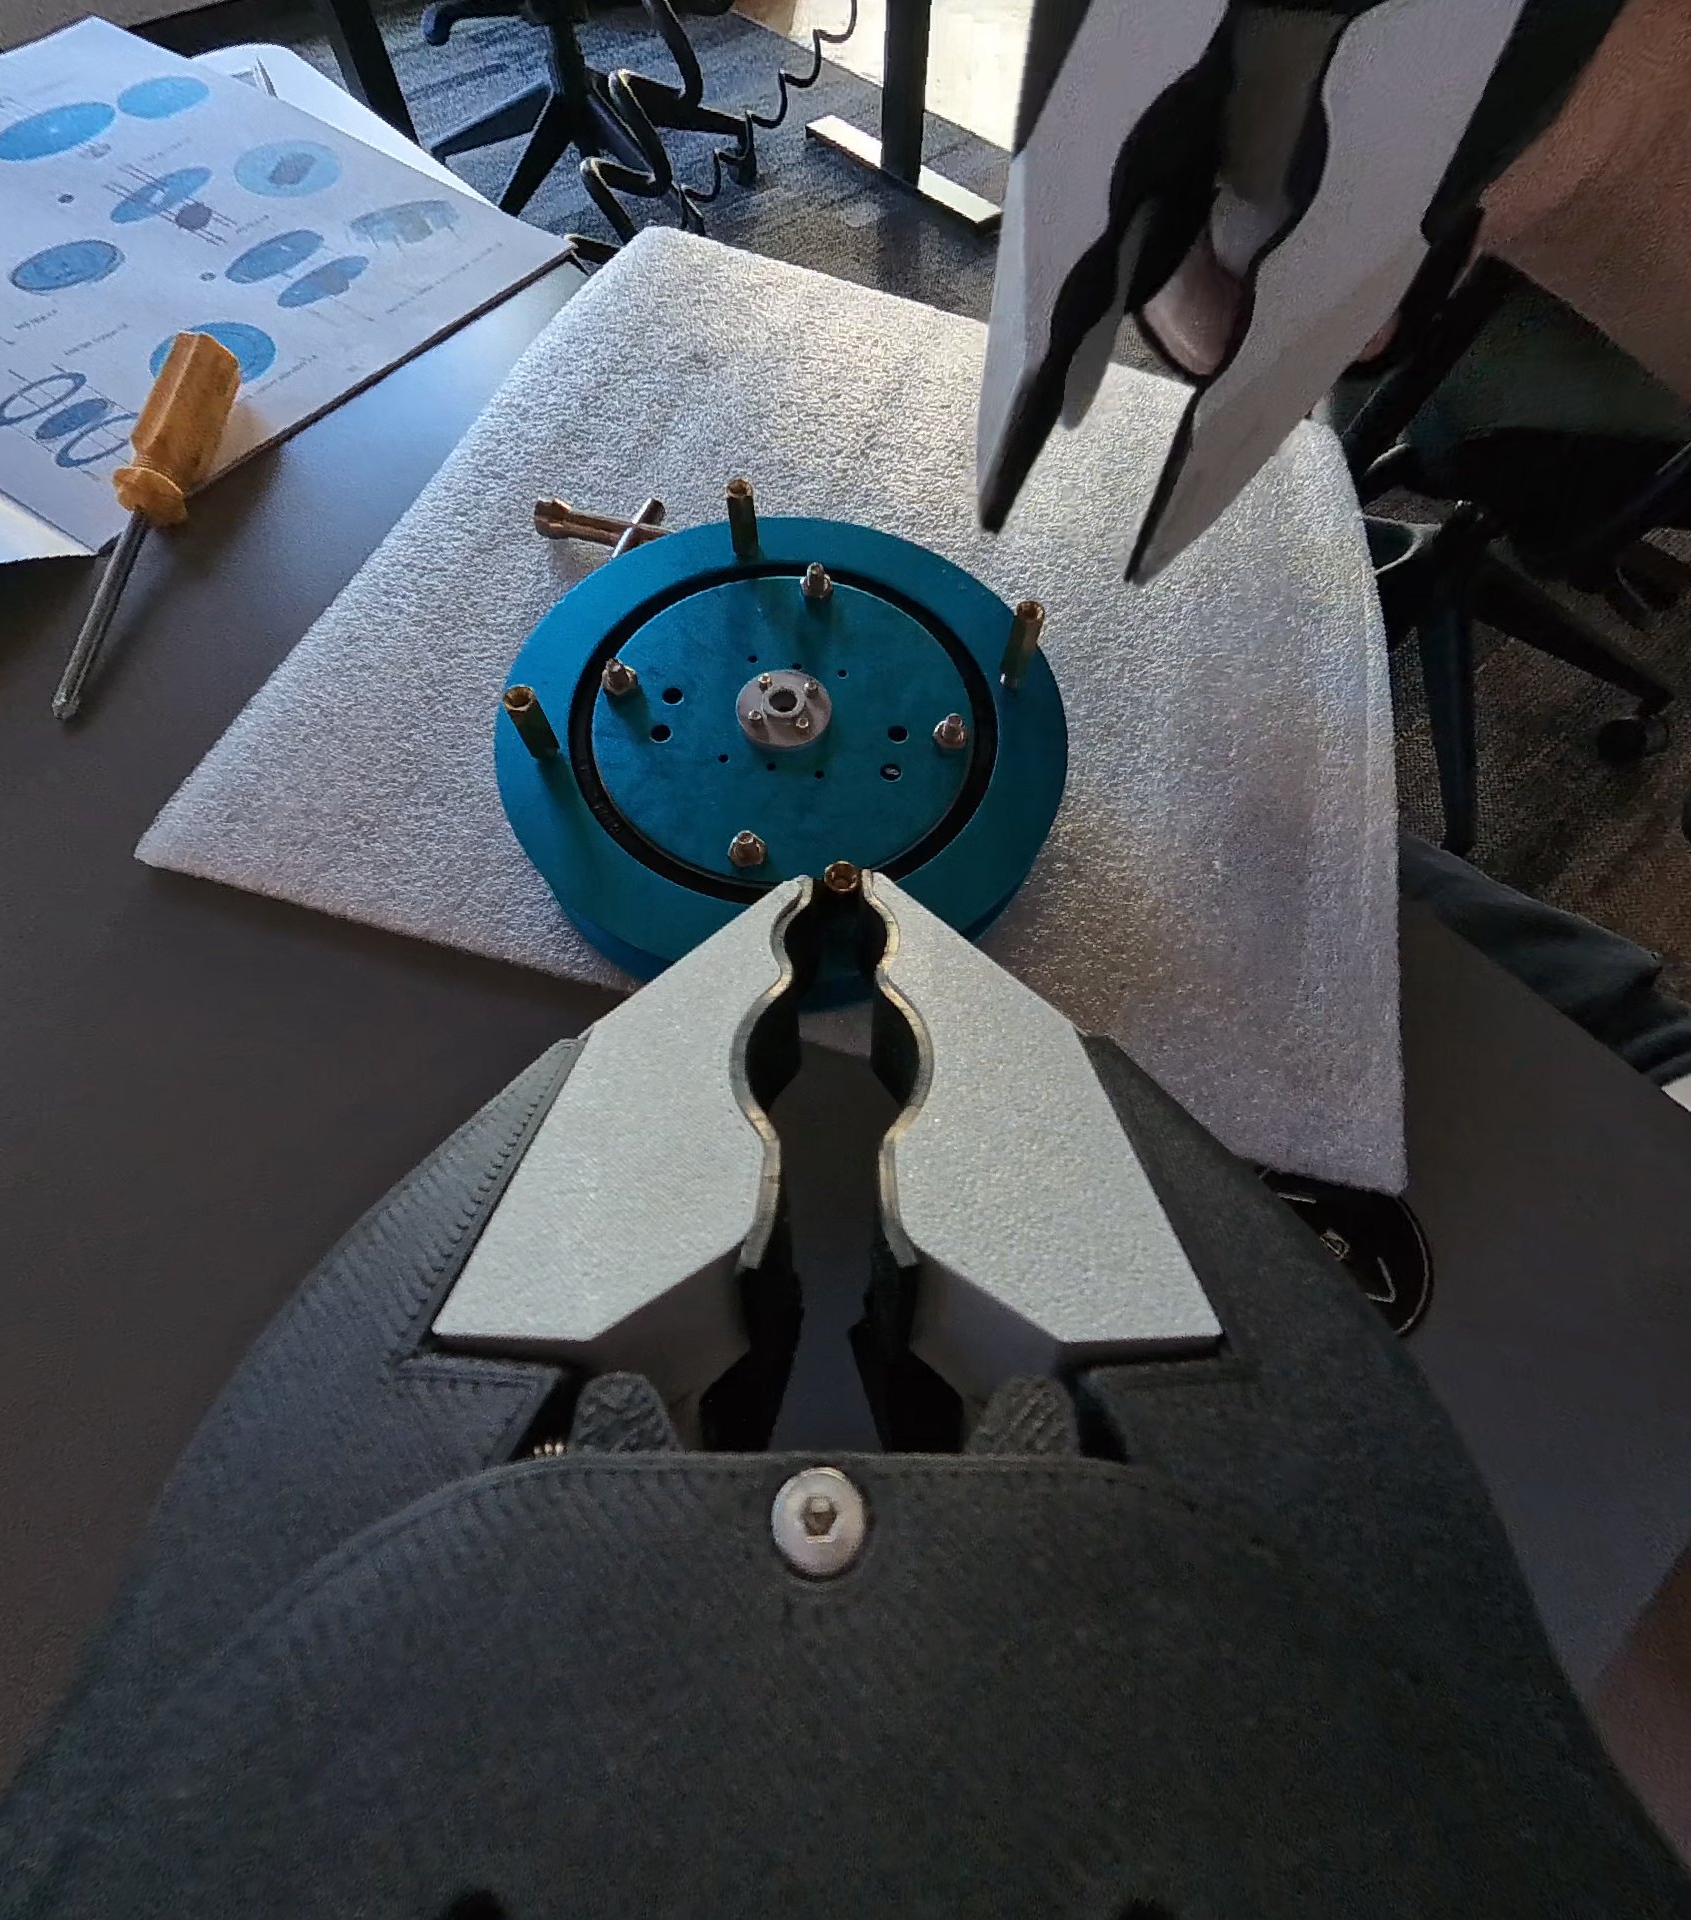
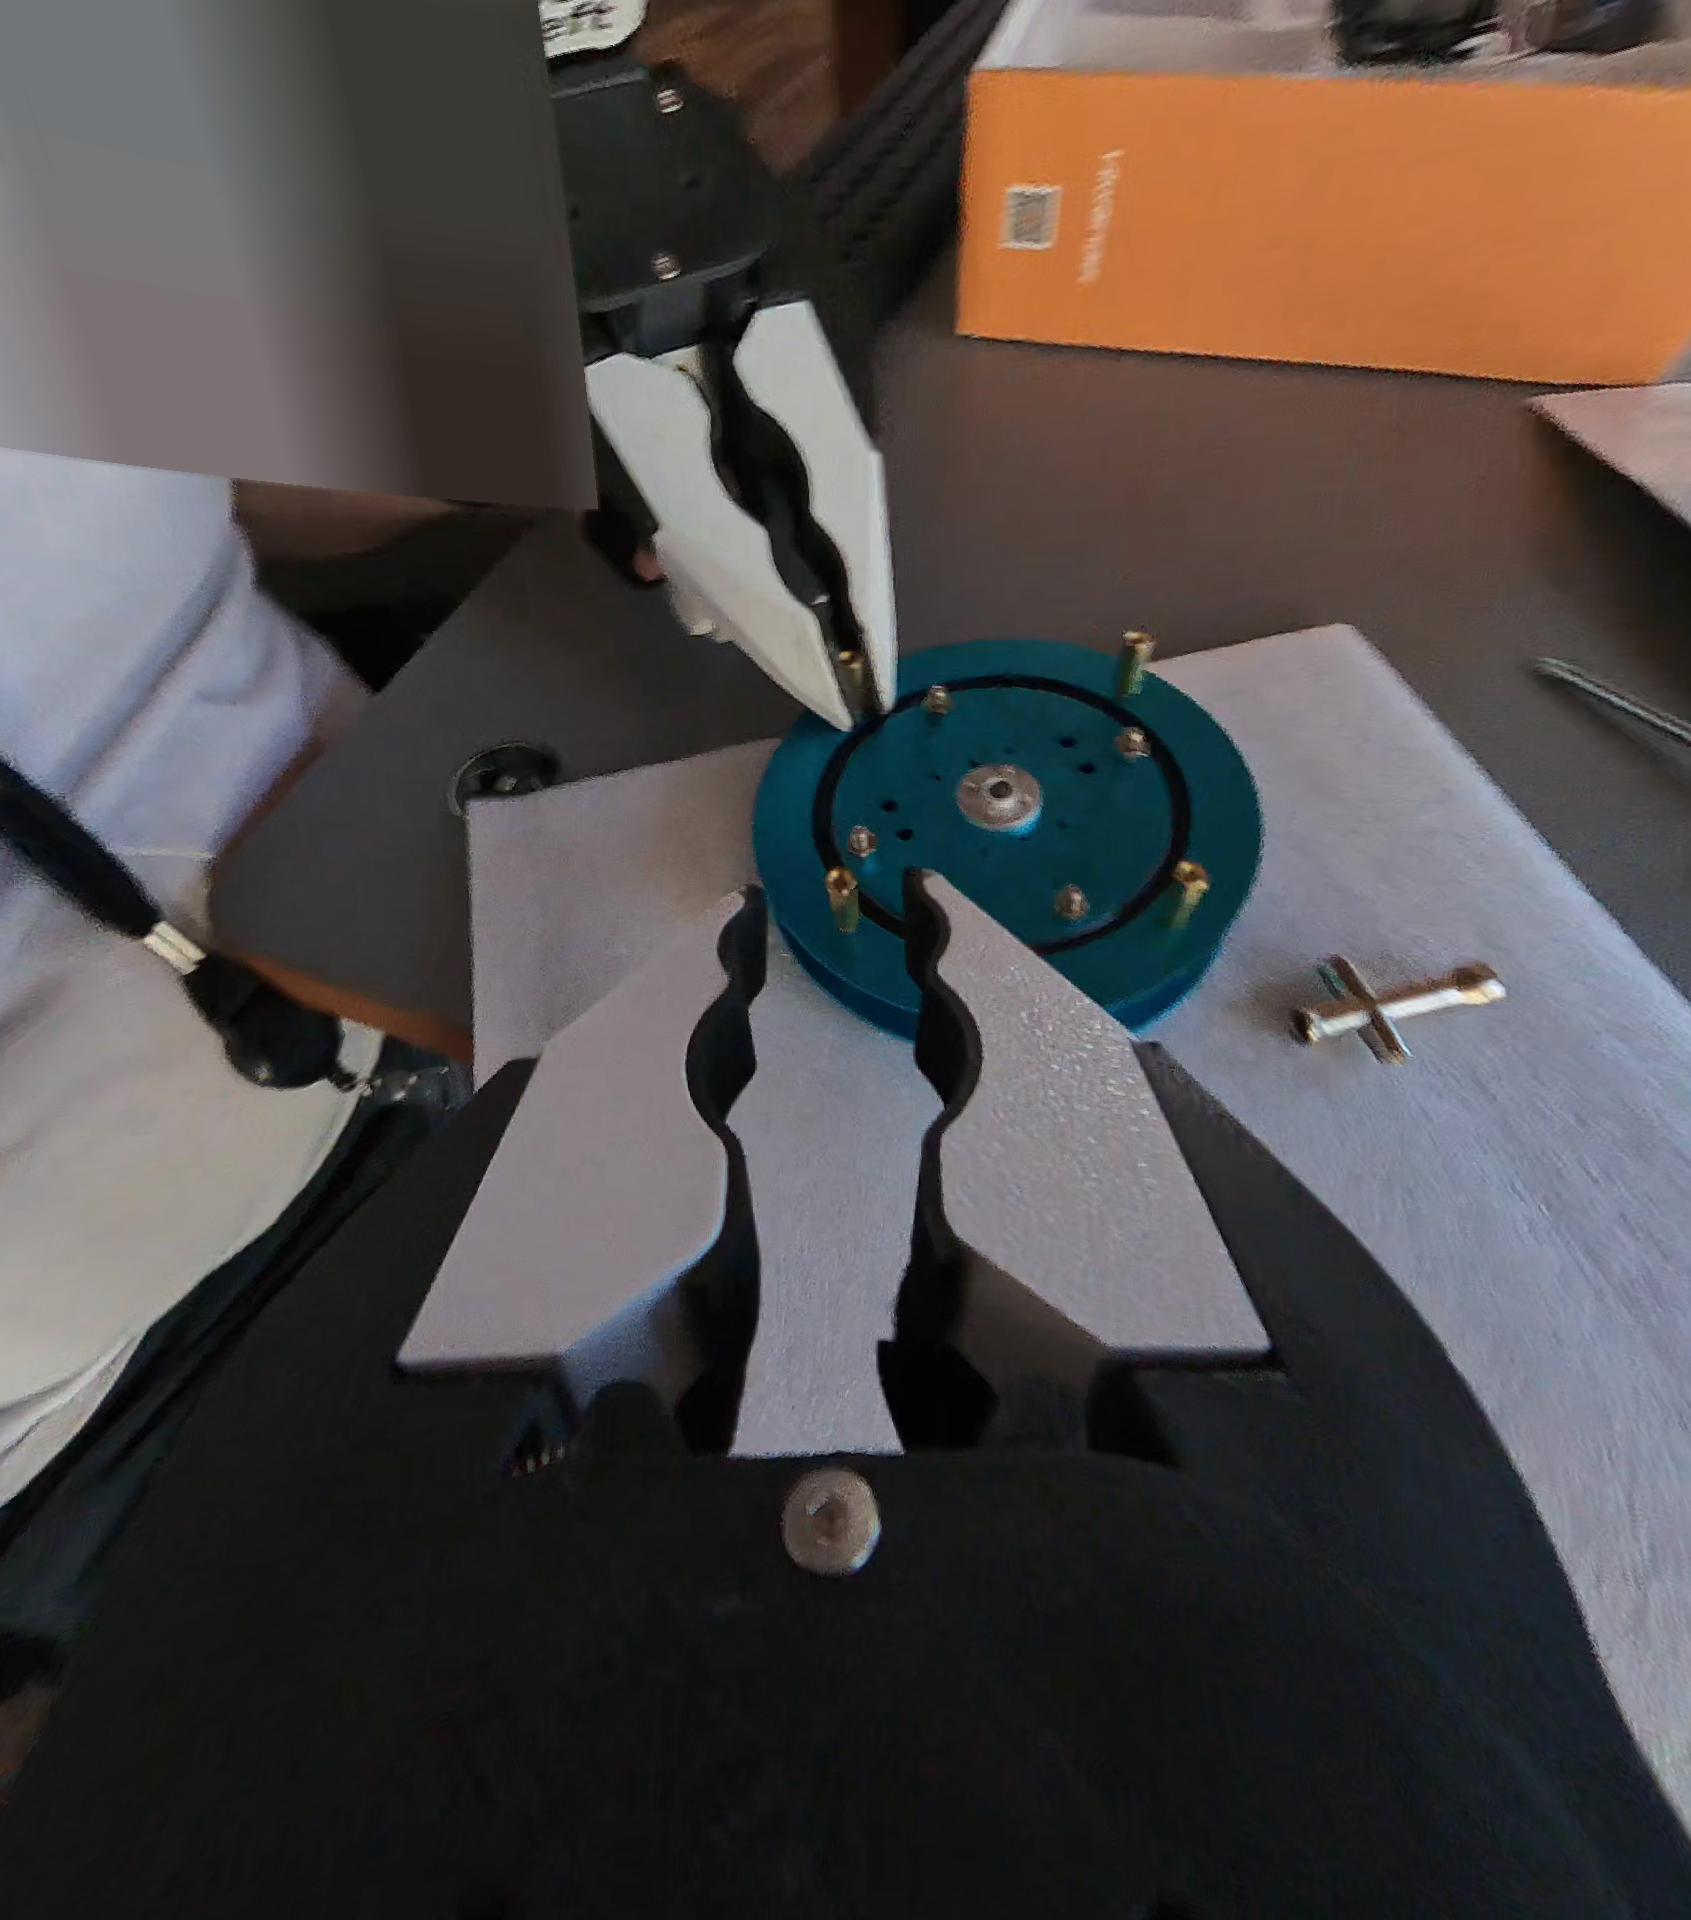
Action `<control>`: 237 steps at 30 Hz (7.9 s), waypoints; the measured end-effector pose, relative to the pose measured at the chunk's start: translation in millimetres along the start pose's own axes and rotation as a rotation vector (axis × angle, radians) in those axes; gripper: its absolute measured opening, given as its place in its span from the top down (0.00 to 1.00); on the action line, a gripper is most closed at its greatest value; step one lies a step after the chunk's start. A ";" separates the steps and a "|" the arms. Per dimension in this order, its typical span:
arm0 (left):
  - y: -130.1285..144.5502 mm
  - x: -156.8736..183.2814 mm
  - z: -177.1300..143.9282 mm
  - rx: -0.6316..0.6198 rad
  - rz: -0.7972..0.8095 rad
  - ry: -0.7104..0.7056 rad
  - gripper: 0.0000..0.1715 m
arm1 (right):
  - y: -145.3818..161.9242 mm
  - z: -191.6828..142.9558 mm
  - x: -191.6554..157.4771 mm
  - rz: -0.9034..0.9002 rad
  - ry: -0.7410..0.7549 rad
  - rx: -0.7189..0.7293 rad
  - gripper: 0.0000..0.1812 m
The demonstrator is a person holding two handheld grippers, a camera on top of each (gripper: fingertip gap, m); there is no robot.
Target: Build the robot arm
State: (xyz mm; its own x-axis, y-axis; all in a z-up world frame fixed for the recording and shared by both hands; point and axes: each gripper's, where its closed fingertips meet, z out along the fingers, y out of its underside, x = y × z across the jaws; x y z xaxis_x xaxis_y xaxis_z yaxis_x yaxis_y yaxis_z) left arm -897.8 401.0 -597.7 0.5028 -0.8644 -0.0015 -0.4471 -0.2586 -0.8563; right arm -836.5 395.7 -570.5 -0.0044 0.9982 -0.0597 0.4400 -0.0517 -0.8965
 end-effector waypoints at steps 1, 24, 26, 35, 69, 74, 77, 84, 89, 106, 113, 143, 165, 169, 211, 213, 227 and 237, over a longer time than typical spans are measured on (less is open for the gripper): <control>0.0 0.0 0.0 0.000 0.000 0.000 0.97 | 0.9 3.4 -0.9 -0.013 -0.044 -0.021 0.88; -0.1 -1.6 0.6 -0.001 0.058 -0.063 0.97 | 13.9 17.0 12.2 0.441 0.778 0.140 0.97; 0.1 -1.5 0.5 -0.002 0.067 -0.070 0.97 | 13.9 16.2 12.2 0.456 0.873 0.171 0.97; 0.4 0.2 0.1 0.000 0.024 -0.019 0.97 | -3.6 12.4 -3.7 0.294 0.370 0.129 0.84; 0.6 -1.0 -0.4 -0.003 0.027 -0.038 0.97 | 3.2 14.2 -0.9 0.306 0.446 0.107 0.82; 0.6 -0.2 -0.6 -0.002 0.013 -0.019 0.97 | -4.9 4.2 3.1 0.062 0.157 0.041 0.86; 0.7 -0.3 -0.5 -0.002 0.014 -0.021 0.97 | -4.2 11.8 -1.8 0.062 0.006 -0.025 0.90; 0.7 -0.8 -0.6 -0.002 -0.005 -0.009 0.97 | 13.1 25.0 2.4 0.080 0.031 -0.140 0.97; 0.8 -0.7 -0.4 -0.003 0.027 -0.036 0.97 | 14.9 24.4 5.6 0.172 0.277 -0.063 0.97; 1.1 0.6 -0.4 -0.005 0.051 -0.068 0.97 | 6.7 9.6 4.0 0.315 0.577 0.071 0.86; 1.1 0.8 -0.3 -0.004 0.025 -0.044 0.97 | -0.5 16.8 -1.5 0.107 0.321 0.007 0.97; -28.0 16.8 -6.6 0.038 0.014 0.042 0.87 | 29.8 -2.2 -12.3 0.532 0.686 0.282 0.80; -54.8 25.0 32.3 -0.047 -0.078 0.206 0.97 | 33.1 8.8 -9.6 0.637 0.475 0.294 0.82; -59.1 20.3 27.6 -0.030 -0.098 0.226 0.97 | 25.4 10.4 -6.9 0.430 0.499 0.196 0.78; -15.1 -70.3 2.4 0.058 -0.237 0.119 0.88 | -17.8 82.2 77.6 -0.037 0.156 -0.537 0.98; -16.8 -67.2 2.0 0.074 -0.247 0.138 0.89 | -17.7 82.0 77.6 -0.018 0.143 -0.521 0.98; -24.1 -73.1 3.9 0.106 -0.267 0.227 0.91 | -35.9 54.8 78.6 -0.073 0.070 -0.566 0.95; -23.6 -70.0 10.1 0.091 -0.271 0.272 0.90 | -18.0 73.0 77.3 -0.060 0.062 -0.684 0.98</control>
State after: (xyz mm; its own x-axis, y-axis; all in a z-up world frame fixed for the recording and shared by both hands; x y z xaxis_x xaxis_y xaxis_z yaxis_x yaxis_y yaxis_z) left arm -915.0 471.9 -582.7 0.3739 -0.8557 0.3576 -0.2514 -0.4647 -0.8490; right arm -910.3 471.6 -591.0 -0.0036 0.9997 0.0250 0.9083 0.0137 -0.4181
